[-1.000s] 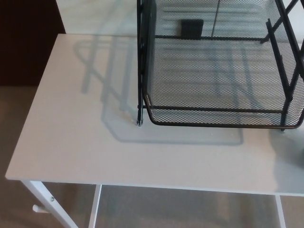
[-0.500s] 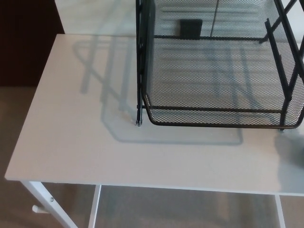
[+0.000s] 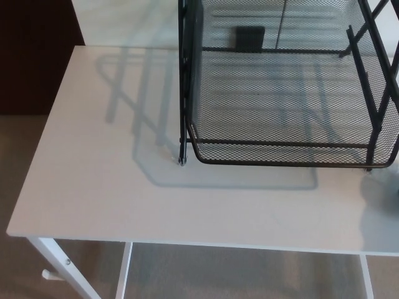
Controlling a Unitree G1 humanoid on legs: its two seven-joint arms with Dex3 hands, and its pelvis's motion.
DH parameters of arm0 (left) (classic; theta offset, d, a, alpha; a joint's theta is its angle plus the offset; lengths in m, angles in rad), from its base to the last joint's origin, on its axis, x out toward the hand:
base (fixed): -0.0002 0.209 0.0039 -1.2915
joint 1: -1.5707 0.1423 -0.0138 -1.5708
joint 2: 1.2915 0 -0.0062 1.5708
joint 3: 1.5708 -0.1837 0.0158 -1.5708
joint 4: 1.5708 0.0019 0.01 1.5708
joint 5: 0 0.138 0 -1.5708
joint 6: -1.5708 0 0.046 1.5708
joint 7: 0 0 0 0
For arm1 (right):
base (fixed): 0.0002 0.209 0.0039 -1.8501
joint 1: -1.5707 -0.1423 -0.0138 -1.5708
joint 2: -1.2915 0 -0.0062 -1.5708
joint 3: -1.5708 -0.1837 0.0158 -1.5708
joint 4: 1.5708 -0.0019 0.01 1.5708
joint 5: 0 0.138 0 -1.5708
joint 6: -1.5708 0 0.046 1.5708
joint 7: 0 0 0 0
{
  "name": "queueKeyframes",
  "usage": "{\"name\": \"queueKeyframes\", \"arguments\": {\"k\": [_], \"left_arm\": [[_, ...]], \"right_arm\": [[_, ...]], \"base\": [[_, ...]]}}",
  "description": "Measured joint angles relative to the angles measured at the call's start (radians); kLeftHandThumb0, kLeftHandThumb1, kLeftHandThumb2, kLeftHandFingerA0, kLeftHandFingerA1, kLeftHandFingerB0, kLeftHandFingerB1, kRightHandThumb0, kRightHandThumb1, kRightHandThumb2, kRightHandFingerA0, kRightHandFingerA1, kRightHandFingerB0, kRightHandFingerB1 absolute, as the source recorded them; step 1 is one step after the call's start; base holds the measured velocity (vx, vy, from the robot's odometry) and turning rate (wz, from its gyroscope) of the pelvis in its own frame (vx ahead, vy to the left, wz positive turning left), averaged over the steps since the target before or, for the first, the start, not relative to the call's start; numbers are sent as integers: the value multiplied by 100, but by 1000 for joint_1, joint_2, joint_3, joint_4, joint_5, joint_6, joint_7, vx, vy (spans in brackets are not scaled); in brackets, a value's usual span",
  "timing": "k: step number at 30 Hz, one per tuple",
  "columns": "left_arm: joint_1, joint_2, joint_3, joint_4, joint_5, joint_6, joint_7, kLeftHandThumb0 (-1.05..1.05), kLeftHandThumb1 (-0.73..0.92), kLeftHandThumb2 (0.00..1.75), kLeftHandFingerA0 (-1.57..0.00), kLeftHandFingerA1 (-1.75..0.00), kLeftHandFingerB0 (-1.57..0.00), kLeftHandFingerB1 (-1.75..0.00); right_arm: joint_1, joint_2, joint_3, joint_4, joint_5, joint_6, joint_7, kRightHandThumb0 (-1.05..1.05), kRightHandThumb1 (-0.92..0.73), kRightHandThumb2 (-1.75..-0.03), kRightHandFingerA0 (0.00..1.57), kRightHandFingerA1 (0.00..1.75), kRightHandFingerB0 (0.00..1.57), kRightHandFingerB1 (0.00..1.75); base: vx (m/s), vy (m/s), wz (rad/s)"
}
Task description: The robot walks towards a desk on which a file tray is kept in the middle and a cube is kept to its right. The robot lifts the cube using its right hand and places it on the file tray.
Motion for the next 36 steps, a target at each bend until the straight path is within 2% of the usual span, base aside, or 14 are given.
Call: {"name": "queueKeyframes", "arguments": {"k": [2, 4, 6, 9, 15, 17, 18, 22, 23, 28, 29, 31, 32, 36], "left_arm": [[0, 0, 0, -1, 0, 0, 0, -93, 84, 66, -30, -80, -10, -62], [0, 0, -1, -3, 0, 0, 0, -92, 63, 103, -32, -73, -12, -60], [0, -1, -3, -2, 0, 0, 0, -94, 63, 105, -32, -72, -10, -59], [0, -2, -4, -2, 0, 0, 0, -93, 63, 105, -33, -73, -10, -60], [0, -3, -5, -1, 0, 0, 0, -88, 64, 104, -36, -73, -11, -59], [0, -3, -5, 1, 0, 0, 0, -89, 86, 65, -38, -78, -14, -59], [0, -3, -6, 2, 0, 0, 0, -89, 63, 105, -36, -73, -11, -59], [1, -3, -8, 2, 0, 0, 1, -92, 88, 67, -31, -75, -9, -58], [2, -3, -9, 2, 0, 0, 1, -93, 88, 66, -31, -76, -9, -59], [6, -3, -10, 3, 0, 0, 0, -91, 65, 106, -34, -73, -14, -60], [6, -3, -10, 3, 0, 0, 0, -91, 87, 66, -35, -78, -14, -60], [7, -3, -11, 2, 0, 0, 1, -90, 88, 65, -34, -76, -18, -59], [7, -3, -12, 2, 0, 0, 0, -90, 63, 106, -38, -73, -20, -61], [9, -3, -12, 1, 0, 0, 1, -91, 63, 106, -41, -74, -22, -62]], "right_arm": [[3, 0, 2, 0, -10, -3, -24, -29, -62, -60, 83, 133, 89, 51], [8, 0, 6, -1, -31, -10, -77, -30, -63, -58, 78, 170, 77, 115], [14, 0, 7, 0, -42, -14, -112, -33, -47, -85, 111, 136, 79, 110], [26, 0, 9, 2, -53, -22, -166, -21, -65, -56, 77, 170, 77, 115], [54, 0, 7, 6, -69, -48, -262, -24, -73, -62, 78, 165, 71, 126], [67, 0, -1, 5, -72, -57, -291, -26, -76, -62, 75, 167, 69, 135], [74, 0, -7, 5, -73, -62, -305, -28, -74, -62, 75, 165, 68, 137], [105, -5, -49, 7, -76, -83, -357, -32, -53, -86, 111, 138, 79, 116], [109, -8, -63, 8, -77, -88, -373, -15, -77, -61, 81, 174, 59, 149], [122, -42, -193, -16, -73, -119, -424, -14, -74, -61, 78, 167, 66, 145], [124, -50, -224, -30, -72, -122, -432, -14, -73, -69, 75, 165, 67, 145], [124, -58, -297, -70, -67, -127, -441, -16, -71, -78, 85, 161, 74, 137], [124, -60, -326, -92, -67, -127, -444, -15, -71, -79, 86, 166, 66, 143], [115, -60, -451, -210, -63, -123, -446, -25, -71, -62, 80, 173, 67, 149]], "base": [[0, 0, 0], [0, 0, 0], [0, 0, 0], [0, 0, 0], [0, 0, 0], [0, 0, 0], [0, 0, 0], [0, 0, 0], [0, 0, 0], [0, 0, 0], [0, 0, 0], [0, 0, 0], [0, 0, 0], [0, 0, 0]]}}
